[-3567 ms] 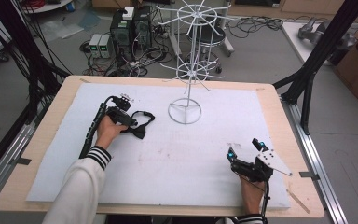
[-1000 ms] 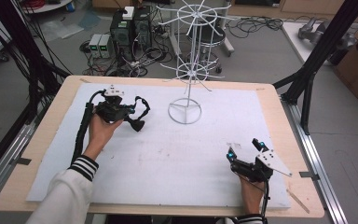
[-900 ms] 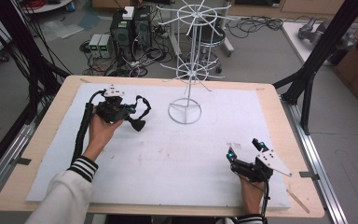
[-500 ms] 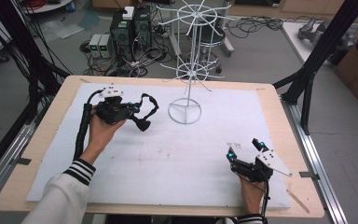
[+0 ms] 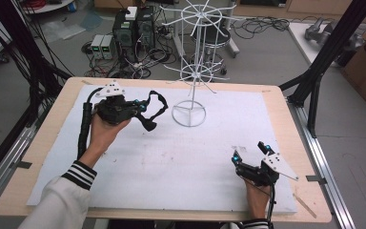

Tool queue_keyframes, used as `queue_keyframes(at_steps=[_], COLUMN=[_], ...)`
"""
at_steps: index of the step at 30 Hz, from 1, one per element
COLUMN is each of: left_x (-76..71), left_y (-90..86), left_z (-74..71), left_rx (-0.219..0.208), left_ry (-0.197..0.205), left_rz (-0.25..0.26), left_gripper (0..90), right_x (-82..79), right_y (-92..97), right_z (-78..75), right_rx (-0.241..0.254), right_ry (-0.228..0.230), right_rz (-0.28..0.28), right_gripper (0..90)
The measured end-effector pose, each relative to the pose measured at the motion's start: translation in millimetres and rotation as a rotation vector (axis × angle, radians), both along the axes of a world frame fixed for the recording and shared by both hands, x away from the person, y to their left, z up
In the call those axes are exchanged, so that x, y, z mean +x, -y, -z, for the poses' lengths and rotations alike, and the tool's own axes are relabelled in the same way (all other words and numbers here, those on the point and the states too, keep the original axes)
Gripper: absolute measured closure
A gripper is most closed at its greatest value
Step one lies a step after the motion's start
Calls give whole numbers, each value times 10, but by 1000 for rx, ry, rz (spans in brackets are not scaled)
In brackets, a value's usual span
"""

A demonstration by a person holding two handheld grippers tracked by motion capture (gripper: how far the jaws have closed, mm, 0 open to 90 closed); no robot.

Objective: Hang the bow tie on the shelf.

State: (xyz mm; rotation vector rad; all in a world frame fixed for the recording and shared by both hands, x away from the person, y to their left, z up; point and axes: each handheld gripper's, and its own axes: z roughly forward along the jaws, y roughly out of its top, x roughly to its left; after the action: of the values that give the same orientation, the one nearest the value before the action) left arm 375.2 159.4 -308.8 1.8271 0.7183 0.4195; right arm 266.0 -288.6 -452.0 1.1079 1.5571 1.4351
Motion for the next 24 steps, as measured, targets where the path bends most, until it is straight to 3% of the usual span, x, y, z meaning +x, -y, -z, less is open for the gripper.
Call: queue_keyframes(at_steps=[18,24], left_x=[-103,-116], left_y=[275,363], left_z=[-247,-276], left_rx=[-66,-75], left_ry=[57,58], left_rz=[144,166], left_gripper=[892,891], right_x=[-2,-2], right_y=[0,1], right_z=[1,1], right_rx=[4,6], right_ry=[-3,-4], right_rz=[2,2], right_gripper=[19,19])
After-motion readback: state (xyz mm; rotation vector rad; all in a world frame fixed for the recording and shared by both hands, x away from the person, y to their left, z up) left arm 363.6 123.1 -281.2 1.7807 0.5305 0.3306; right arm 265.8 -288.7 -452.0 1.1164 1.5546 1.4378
